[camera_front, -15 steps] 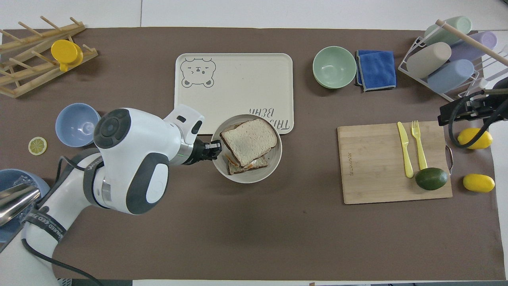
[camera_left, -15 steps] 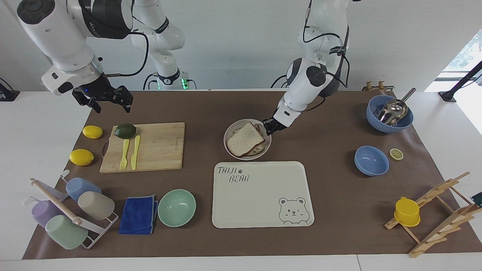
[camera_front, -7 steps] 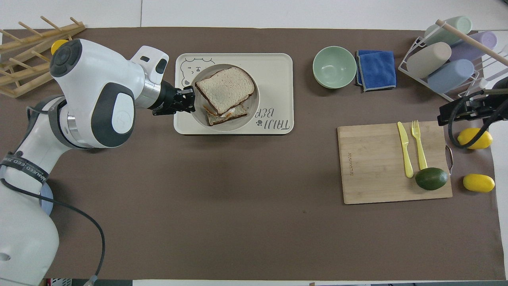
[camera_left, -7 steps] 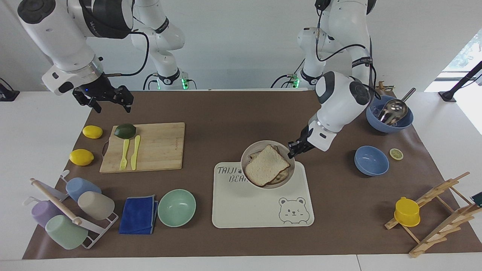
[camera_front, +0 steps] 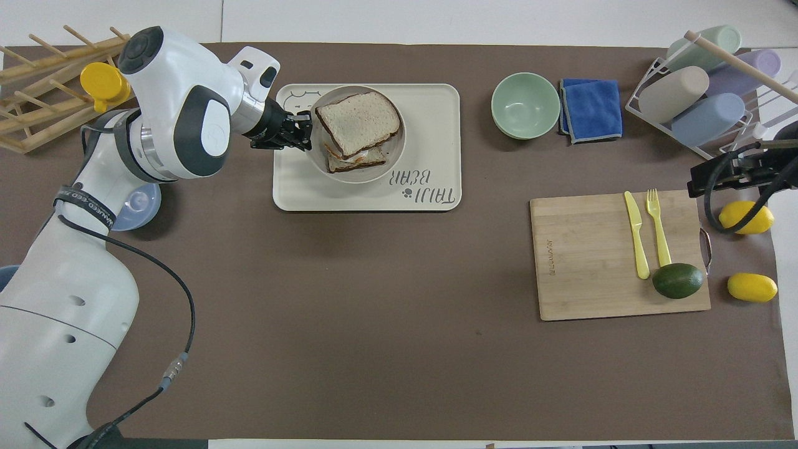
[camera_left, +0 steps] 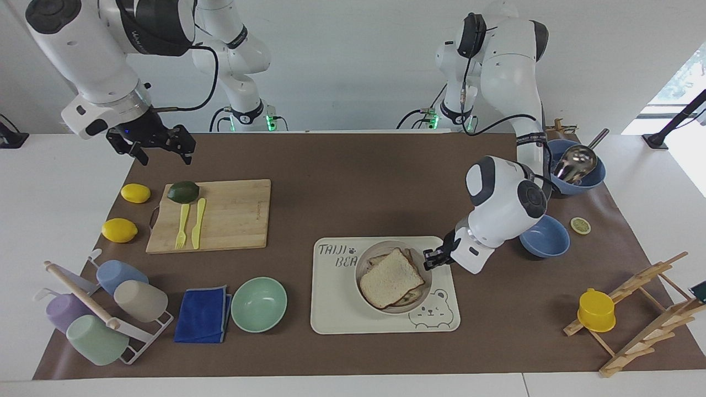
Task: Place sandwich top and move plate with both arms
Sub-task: 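Open the left gripper to release the plate rim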
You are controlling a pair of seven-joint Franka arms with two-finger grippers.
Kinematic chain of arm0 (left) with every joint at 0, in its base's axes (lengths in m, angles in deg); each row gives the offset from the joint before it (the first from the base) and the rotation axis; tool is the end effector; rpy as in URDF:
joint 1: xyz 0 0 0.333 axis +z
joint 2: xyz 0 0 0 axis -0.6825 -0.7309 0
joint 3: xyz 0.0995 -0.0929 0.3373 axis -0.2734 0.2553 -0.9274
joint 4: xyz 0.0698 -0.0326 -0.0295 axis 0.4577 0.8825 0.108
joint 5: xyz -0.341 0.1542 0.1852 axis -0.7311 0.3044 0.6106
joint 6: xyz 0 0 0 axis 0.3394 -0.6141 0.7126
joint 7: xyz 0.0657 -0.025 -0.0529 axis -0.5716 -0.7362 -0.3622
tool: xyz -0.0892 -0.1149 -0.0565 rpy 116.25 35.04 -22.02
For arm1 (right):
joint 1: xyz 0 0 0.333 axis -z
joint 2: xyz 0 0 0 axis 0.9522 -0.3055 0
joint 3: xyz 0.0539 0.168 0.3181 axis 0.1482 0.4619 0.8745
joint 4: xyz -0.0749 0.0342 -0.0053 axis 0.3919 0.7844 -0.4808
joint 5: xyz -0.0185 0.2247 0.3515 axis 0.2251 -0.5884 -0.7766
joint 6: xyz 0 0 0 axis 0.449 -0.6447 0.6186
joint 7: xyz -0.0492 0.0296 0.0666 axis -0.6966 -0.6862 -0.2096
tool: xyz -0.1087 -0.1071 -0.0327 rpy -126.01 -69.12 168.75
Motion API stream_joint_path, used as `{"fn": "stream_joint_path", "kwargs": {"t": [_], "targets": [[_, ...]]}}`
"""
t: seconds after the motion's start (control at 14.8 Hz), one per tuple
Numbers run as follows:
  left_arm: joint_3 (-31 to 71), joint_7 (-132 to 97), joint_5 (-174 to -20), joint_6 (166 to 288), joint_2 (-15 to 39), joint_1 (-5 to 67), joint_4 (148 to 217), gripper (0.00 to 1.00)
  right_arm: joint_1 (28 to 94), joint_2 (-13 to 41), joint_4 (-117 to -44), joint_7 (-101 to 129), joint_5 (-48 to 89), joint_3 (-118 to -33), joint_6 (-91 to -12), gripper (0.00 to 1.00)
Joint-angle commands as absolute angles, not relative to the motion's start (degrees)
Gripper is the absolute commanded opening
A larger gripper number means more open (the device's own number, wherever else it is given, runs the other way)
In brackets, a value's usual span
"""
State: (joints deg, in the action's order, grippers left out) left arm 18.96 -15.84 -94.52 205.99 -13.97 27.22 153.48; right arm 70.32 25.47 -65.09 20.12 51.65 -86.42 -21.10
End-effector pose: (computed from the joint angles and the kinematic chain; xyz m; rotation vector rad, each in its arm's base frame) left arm 0.7313 -0.2712 0.3263 2.7700 0.1566 -0.1119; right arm 0.5900 -0.0228 0.5955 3.1287 -0.0062 -0.1412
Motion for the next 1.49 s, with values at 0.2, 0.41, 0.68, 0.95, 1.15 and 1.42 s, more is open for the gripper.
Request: {"fn": "stream_joint_path", "kwargs": {"t": [0.2, 0.41, 0.68, 0.95, 1.15, 1.42], "targets": [[19.25, -13.20, -94.29, 210.25, -13.28, 25.99, 155.84, 0.00, 71.16, 25.94, -65.25, 19.11, 52.30, -85.66, -21.64, 1.00], [19.33, -12.41, -94.29, 212.61, -12.48, 25.90, 158.64, 0.00, 71.16, 25.94, -65.25, 19.11, 52.21, -85.58, -21.64, 1.00], [19.33, -11.09, -94.29, 214.47, -11.60, 25.90, 160.68, 0.00, 71.16, 25.94, -65.34, 19.20, 52.21, -85.67, -21.64, 1.00], [19.33, -10.12, -94.29, 213.16, -11.52, 26.60, 160.24, 1.00, 71.33, 26.03, -65.43, 19.20, 52.13, -85.67, -21.46, 1.00], [18.72, -10.03, -94.03, 207.45, -11.60, 27.48, 156.21, 1.00, 71.60, 26.38, -65.86, 19.29, 51.69, -85.75, -21.55, 1.00], [15.74, -10.03, -90.70, 207.09, -7.49, 27.66, 156.02, 1.00, 71.33, 26.64, -66.30, 18.76, 51.42, -85.75, -20.68, 1.00]]}}
